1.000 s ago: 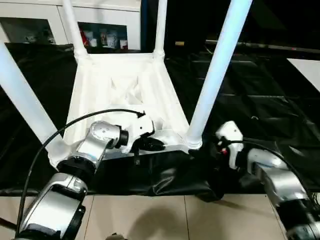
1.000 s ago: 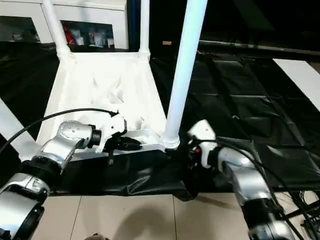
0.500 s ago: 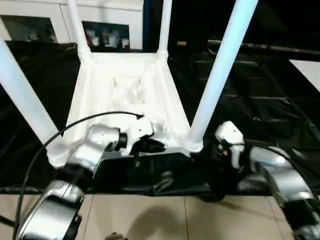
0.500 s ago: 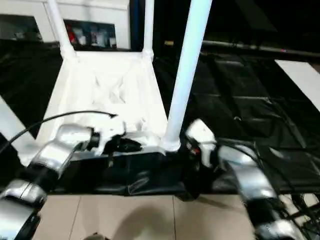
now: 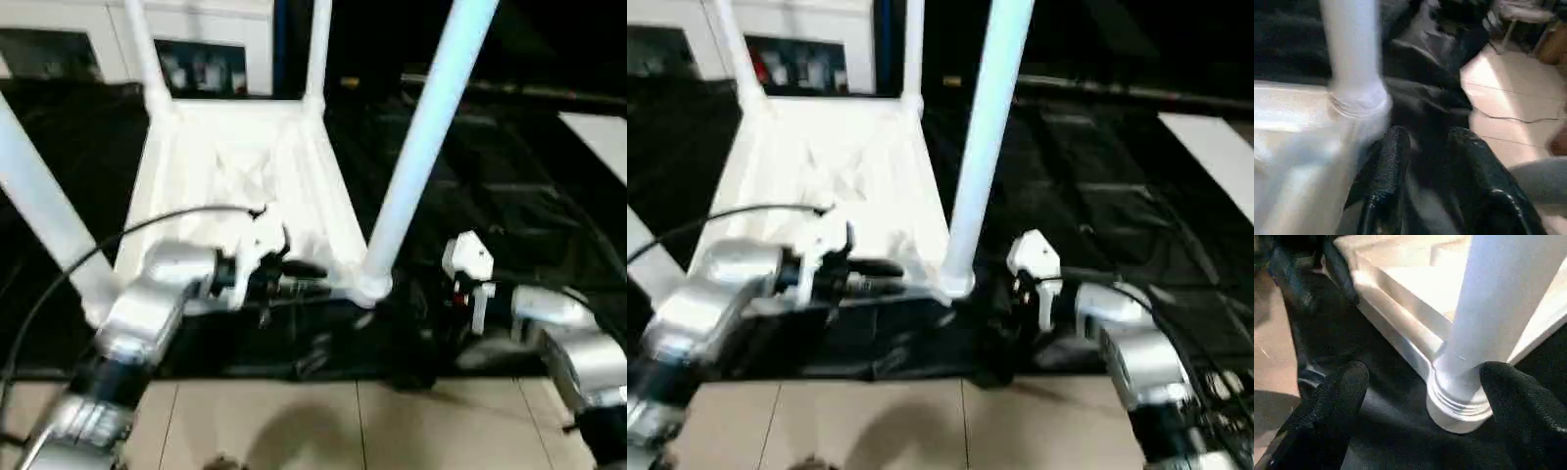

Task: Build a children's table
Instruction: Rotate leg to tighten

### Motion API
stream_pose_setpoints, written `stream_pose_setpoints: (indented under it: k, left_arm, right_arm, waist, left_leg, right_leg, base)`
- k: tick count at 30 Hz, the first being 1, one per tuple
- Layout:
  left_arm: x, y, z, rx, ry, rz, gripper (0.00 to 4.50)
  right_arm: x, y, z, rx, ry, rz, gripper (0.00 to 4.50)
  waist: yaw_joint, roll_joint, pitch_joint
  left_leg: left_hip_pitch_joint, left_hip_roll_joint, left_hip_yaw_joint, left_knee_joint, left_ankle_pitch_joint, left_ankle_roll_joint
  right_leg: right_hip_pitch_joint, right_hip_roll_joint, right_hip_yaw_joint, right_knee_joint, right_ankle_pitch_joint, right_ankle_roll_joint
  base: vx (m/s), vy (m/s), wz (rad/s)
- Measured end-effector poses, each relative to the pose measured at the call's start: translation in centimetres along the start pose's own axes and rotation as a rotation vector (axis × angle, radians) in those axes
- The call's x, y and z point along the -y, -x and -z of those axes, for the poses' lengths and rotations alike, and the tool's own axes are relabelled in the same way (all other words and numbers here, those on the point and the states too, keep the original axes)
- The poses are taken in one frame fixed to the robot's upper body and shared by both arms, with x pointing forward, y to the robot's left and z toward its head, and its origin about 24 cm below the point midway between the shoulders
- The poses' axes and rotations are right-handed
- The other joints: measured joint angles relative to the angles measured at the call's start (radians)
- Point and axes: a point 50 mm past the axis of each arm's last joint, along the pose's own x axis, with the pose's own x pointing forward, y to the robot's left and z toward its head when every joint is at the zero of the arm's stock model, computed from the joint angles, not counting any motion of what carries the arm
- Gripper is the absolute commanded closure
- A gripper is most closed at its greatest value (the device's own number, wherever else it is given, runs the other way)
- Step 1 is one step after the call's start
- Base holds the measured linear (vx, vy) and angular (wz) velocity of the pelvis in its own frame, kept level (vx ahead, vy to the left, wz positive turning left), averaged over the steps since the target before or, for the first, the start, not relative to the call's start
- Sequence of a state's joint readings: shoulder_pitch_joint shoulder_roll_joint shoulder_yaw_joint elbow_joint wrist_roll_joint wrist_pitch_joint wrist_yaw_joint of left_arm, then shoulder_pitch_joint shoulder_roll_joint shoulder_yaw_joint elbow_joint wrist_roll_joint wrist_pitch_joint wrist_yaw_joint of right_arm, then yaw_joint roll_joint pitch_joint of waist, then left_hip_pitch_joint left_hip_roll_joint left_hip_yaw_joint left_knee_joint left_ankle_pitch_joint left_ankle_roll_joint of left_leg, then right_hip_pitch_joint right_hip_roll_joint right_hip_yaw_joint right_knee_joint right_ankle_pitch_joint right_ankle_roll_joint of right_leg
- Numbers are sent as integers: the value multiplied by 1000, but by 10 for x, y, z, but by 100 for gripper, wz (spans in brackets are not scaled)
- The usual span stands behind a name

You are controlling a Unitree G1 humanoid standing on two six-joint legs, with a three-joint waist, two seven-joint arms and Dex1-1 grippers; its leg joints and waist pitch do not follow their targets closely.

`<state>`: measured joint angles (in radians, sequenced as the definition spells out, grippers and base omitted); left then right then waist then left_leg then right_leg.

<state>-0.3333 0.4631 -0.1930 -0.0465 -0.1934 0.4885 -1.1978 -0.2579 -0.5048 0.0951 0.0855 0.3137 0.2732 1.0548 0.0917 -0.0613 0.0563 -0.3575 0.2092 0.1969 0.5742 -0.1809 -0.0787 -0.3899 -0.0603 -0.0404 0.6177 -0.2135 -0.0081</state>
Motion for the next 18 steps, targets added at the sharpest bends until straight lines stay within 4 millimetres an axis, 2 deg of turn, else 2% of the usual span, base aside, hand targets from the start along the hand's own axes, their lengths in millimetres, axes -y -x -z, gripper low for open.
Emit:
stream_pose_setpoints:
  k: [7,12,16,18]
  left_arm:
    - [13,19,21,-70,98,-108,200]
    - [16,37,35,-172,150,-196,157]
    - [17,50,41,-212,168,-246,113]
    - [17,54,42,-235,169,-257,108]
  right_arm:
    - [-10,-12,-2,51,-78,-28,46]
    - [-20,-33,2,95,-166,-63,46]
    - [-21,-47,5,111,-209,-66,46]
    - [-19,-60,6,113,-227,-68,46]
  waist:
    - [-4,1,0]
    - [-5,1,0]
    - [-3,2,0]
    - [-4,2,0]
  left_leg:
    - [2,0,-1,1,0,-1]
    - [3,0,-2,1,0,-1]
    - [3,0,-3,3,0,-1]
    - [3,0,-3,5,0,-1]
  right_leg:
    - [1,0,0,1,1,1]
    - [1,1,0,3,1,1]
    - [2,1,1,4,1,1]
    - [1,1,1,6,1,1]
  base:
    - [0,0,0]
    - [0,0,0]
    - [0,0,0]
    - [0,0,0]
